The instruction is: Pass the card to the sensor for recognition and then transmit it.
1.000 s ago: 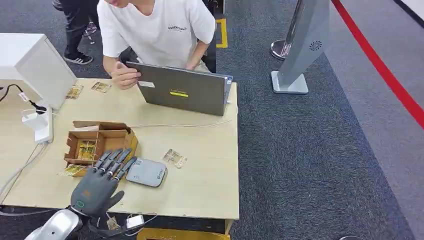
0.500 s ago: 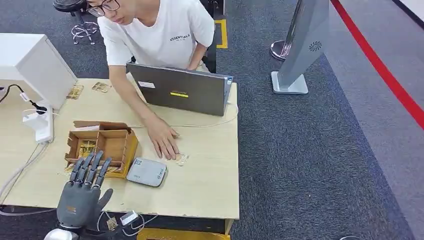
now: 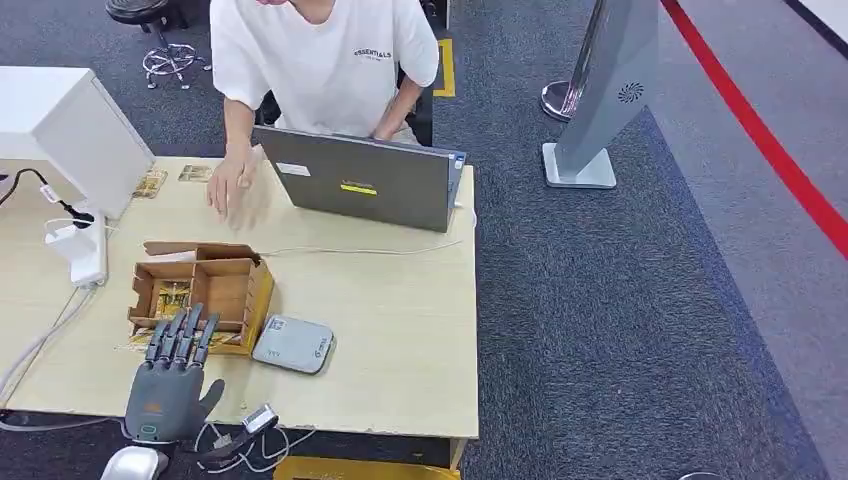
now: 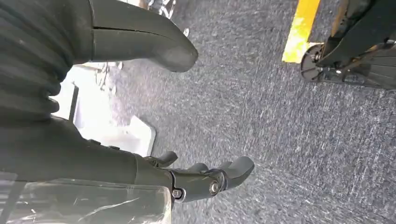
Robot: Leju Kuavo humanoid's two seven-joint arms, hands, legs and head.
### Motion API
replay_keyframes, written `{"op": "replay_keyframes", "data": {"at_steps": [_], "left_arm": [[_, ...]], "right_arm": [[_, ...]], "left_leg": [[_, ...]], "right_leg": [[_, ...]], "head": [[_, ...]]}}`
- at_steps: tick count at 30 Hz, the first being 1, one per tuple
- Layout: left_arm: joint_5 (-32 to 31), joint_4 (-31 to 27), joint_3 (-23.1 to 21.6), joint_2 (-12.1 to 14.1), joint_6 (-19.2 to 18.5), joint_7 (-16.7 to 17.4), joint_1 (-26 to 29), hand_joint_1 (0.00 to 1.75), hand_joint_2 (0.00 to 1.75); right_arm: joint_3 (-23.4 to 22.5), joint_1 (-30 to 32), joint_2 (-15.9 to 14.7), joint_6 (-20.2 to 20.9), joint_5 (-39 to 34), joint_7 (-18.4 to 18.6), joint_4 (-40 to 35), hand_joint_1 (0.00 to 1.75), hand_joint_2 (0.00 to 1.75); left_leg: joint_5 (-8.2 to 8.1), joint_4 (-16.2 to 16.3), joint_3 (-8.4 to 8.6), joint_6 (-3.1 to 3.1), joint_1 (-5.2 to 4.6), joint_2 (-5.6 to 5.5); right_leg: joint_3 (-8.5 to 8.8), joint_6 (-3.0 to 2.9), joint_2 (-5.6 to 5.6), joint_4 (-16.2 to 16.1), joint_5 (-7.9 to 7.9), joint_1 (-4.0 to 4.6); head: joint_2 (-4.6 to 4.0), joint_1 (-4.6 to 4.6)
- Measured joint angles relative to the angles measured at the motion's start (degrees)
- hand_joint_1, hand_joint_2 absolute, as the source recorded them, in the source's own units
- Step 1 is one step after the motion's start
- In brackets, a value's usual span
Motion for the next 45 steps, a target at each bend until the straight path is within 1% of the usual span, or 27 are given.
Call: {"op": "replay_keyframes", "data": {"at_steps": [6, 11, 14, 21, 27, 36, 43, 44, 45], "left_arm": [[0.0, 2.3, 1.7, -1.4, 0.0, -1.4, -3.2, 0.00, 1.75], [-0.7, 5.7, 1.7, -2.4, 0.0, -1.6, -6.7, 0.00, 1.75], [-1.1, 7.3, 1.7, -3.0, 0.0, -1.5, -8.2, 0.00, 1.75], [-1.4, 10.1, 1.7, -3.9, -0.2, -0.7, -10.5, 0.00, 1.75], [-1.3, 12.1, 1.7, -4.0, -1.9, 1.5, -11.9, 0.00, 1.75], [-1.5, 12.9, 1.6, -4.0, -2.9, 3.8, -12.8, 0.00, 1.75], [-0.9, 13.2, 1.6, -3.9, -2.3, 4.0, -12.8, 0.00, 1.75], [-0.7, 13.3, 1.6, -3.9, -2.1, 3.9, -12.8, 0.84, 1.75], [-0.4, 13.5, 1.6, -3.8, -2.0, 3.7, -12.8, 1.75, 1.75]], "right_arm": [[0.2, -0.1, -0.1, 0.4, 0.9, 0.2, 0.0, 0.00, 1.75], [0.2, -0.3, -0.1, 0.8, 1.1, 1.4, 0.0, 0.00, 1.75], [0.2, -0.4, -0.1, 0.9, 1.2, 1.4, 0.0, 0.00, 1.75], [0.2, -0.5, -0.1, 0.9, 1.2, 1.4, 0.0, 0.00, 1.75], [0.2, -0.5, -0.1, 1.0, 1.5, 1.0, 0.0, 0.00, 1.75], [0.2, -0.5, -0.1, 1.4, 1.9, 1.4, 0.0, 0.00, 1.75], [0.2, -0.5, -0.1, 1.5, 2.3, 1.2, 0.0, 0.00, 1.75], [0.2, -0.5, -0.1, 1.6, 2.3, 1.2, 0.0, 0.00, 1.75], [0.2, -0.5, -0.2, 1.6, 2.4, 1.2, 0.0, 0.00, 1.75]], "left_leg": [[0.02, 0.0, 0.00, 0.03, 0.00, 0.00], [0.03, 0.0, 0.00, 0.03, 0.00, -0.03], [0.03, 0.0, 0.00, 0.02, 0.00, -0.01], [0.03, 0.0, 0.00, 0.02, 0.00, -0.01], [0.03, 0.0, 0.01, 0.02, 0.00, -0.01], [0.05, 0.0, 0.01, 0.04, 0.00, -0.01], [0.05, 0.0, 0.01, 0.04, 0.00, -0.01], [0.05, 0.0, 0.01, 0.04, 0.00, -0.01], [0.05, 0.0, 0.01, 0.04, 0.00, -0.01]], "right_leg": [[0.01, -0.02, 0.00, 0.0, 0.04, 0.00], [0.00, -0.03, 0.00, 0.0, 0.05, 0.00], [-0.01, -0.04, 0.01, 0.0, 0.06, 0.00], [-0.02, -0.03, 0.02, 0.0, 0.07, 0.00], [-0.02, -0.03, 0.02, 0.0, 0.07, 0.00], [-0.01, -0.02, 0.02, 0.0, 0.08, 0.00], [-0.01, -0.02, 0.02, 0.0, 0.08, 0.00], [-0.01, -0.02, 0.02, 0.0, 0.08, 0.00], [-0.01, -0.02, 0.02, 0.0, 0.07, 0.00]], "head": [[0.00, 0.00], [0.00, 0.00], [0.00, 0.00], [0.00, 0.00], [0.00, 0.00], [0.00, 0.00], [0.00, 0.00], [0.00, 0.00], [0.00, 0.00]]}}
